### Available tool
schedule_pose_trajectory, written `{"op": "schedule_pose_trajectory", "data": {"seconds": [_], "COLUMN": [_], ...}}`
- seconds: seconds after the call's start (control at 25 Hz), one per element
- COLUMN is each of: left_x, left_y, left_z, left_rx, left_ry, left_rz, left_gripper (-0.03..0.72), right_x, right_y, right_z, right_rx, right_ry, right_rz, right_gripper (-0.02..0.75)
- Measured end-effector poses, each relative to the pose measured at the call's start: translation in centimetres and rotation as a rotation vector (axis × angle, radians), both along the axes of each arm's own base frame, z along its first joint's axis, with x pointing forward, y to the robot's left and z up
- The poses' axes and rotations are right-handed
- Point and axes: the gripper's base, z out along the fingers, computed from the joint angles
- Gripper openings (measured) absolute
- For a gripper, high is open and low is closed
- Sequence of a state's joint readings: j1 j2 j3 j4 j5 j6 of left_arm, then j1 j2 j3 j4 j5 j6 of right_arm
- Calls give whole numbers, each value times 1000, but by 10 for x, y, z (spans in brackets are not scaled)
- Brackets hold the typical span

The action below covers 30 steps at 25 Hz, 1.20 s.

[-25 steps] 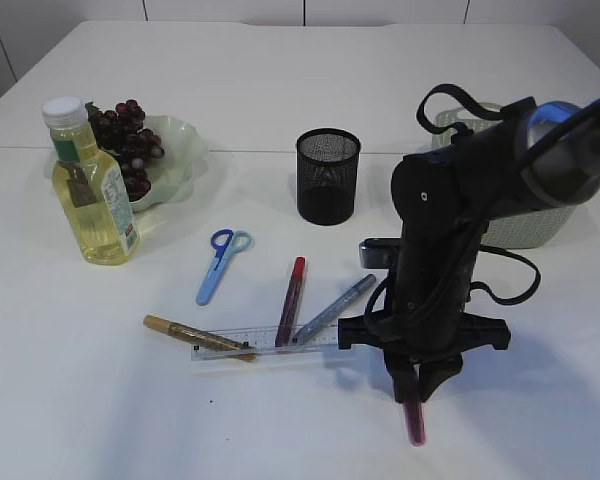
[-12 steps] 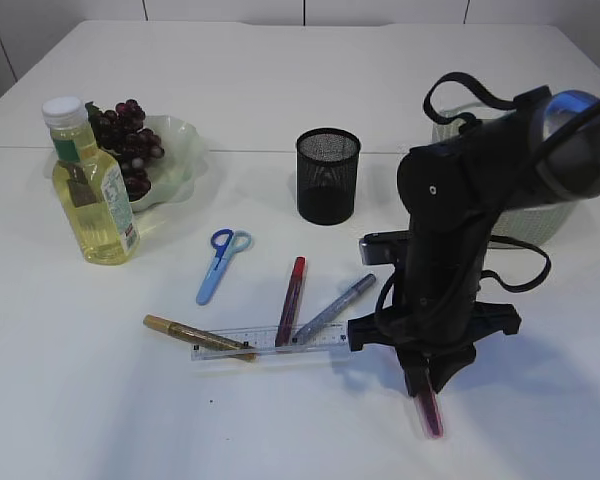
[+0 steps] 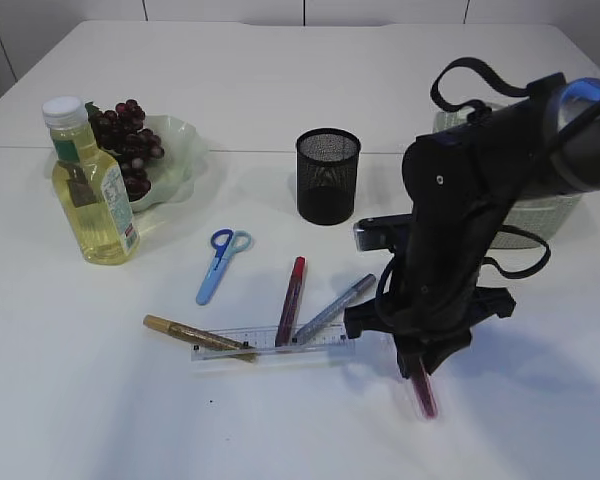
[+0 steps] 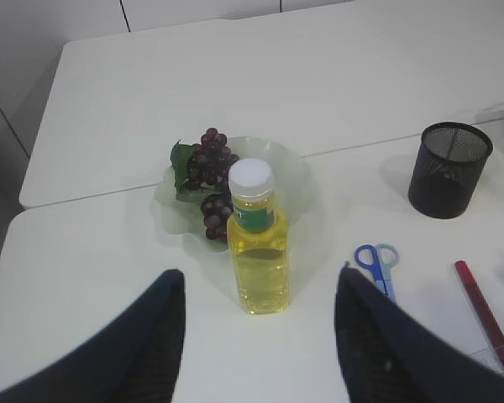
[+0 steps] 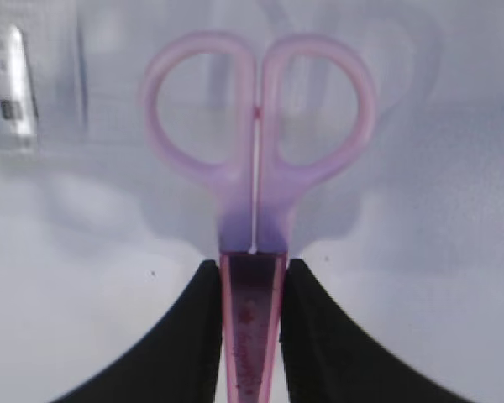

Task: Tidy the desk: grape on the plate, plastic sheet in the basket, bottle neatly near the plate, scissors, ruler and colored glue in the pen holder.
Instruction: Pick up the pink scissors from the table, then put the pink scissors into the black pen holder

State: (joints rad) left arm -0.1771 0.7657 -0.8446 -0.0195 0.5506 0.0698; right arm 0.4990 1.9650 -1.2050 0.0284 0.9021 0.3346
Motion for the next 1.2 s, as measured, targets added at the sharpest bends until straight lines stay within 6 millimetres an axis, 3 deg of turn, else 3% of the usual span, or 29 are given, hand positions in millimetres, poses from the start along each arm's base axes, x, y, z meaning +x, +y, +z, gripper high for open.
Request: {"op": "schedule_pose_trajectory", "data": {"seconds": [0.6,1.2], "left_x": [1,1], "left_y": [0,0], "left_z": [1,3], "left_rx": [-3,-7], "left_ry": [-15,-36], "left_rz": [0,1], "left_gripper": [415,415], "right_x": [8,37], "right_y": [-3,9], "right_z": [71,108], "right_rx": [106,204], "right_ry": [-368,-757], "right_rz": [63,170], "right_gripper": [188,188]}}
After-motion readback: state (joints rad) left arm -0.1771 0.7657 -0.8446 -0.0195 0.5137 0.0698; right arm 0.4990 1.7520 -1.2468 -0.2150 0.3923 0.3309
